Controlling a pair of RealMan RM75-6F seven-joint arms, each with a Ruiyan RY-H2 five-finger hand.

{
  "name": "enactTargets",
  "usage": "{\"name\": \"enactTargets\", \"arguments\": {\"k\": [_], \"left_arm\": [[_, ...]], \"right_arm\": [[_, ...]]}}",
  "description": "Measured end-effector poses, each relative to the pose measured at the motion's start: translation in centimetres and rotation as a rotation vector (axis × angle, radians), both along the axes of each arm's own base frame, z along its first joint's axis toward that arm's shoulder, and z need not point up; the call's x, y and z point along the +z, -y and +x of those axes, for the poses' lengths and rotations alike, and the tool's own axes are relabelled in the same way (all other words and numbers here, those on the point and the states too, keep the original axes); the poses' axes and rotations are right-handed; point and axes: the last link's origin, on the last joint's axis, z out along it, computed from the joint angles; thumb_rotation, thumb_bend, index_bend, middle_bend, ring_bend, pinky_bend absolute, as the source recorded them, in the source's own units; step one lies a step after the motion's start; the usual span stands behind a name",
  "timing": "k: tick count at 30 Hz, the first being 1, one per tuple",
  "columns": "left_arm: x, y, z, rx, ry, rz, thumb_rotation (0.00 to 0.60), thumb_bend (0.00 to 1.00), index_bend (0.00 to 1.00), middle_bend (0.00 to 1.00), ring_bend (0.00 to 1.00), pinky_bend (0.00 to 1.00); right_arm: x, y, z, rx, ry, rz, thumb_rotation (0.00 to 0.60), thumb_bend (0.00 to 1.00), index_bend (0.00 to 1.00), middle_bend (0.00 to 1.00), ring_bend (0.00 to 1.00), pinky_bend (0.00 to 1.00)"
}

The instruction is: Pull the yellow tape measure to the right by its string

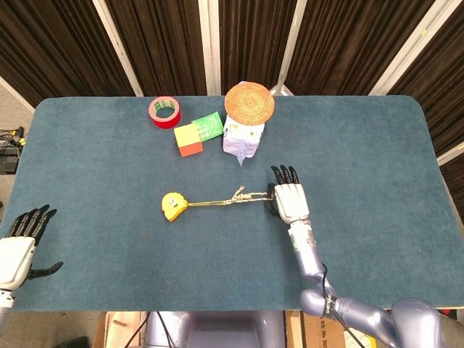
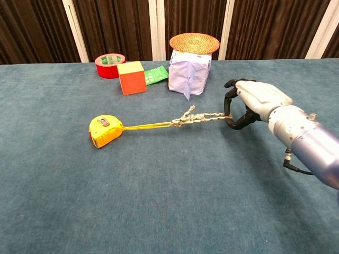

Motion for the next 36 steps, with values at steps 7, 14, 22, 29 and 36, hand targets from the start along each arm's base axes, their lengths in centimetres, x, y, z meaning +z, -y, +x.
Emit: {"name": "enactTargets", "arguments": {"k": [7,14,22,29,36], "left_arm": [[0.0,0.0,0.1,-0.004,-0.002,0.0,0.6,0.0,0.0,0.0,0.0,0.0],[-0.1,0.1,0.1,-0.009,-0.005,0.001,0.6,0.0,0.0,0.0,0.0,0.0],[-0.1,0.1,0.2,-0.011,-0.011,0.003,0.6,0.0,0.0,0.0,0.0,0.0],[-0.1,0.1,0.2,-0.014,-0.014,0.006,0.6,0.0,0.0,0.0,0.0,0.0],[-0.1,0.2,0.3,-0.017,-0.017,0.008,0.6,0.0,0.0,0.0,0.0,0.0]], "right_arm": [[1.4,-0.3,-1.2,-0.01,-0.023,-0.013,0.6,0.45,0.64,0.13,0.0,0.0],[3.0,-0.4,-2.7,-0.032,-0.048,-0.034,0.6,0.45,0.64,0.13,0.0,0.0],[4.9,0.0,-4.1,-0.055,-0.068,-0.068,0.6,0.45,0.64,0.13,0.0,0.0],[7.3,0.6,-5.7,-0.084,-0.093,-0.112,0.6,0.45,0.64,0.13,0.0,0.0],[9.5,1.1,-7.7,-0.124,-0.13,-0.155,0.6,0.45,0.64,0.13,0.0,0.0]]}}
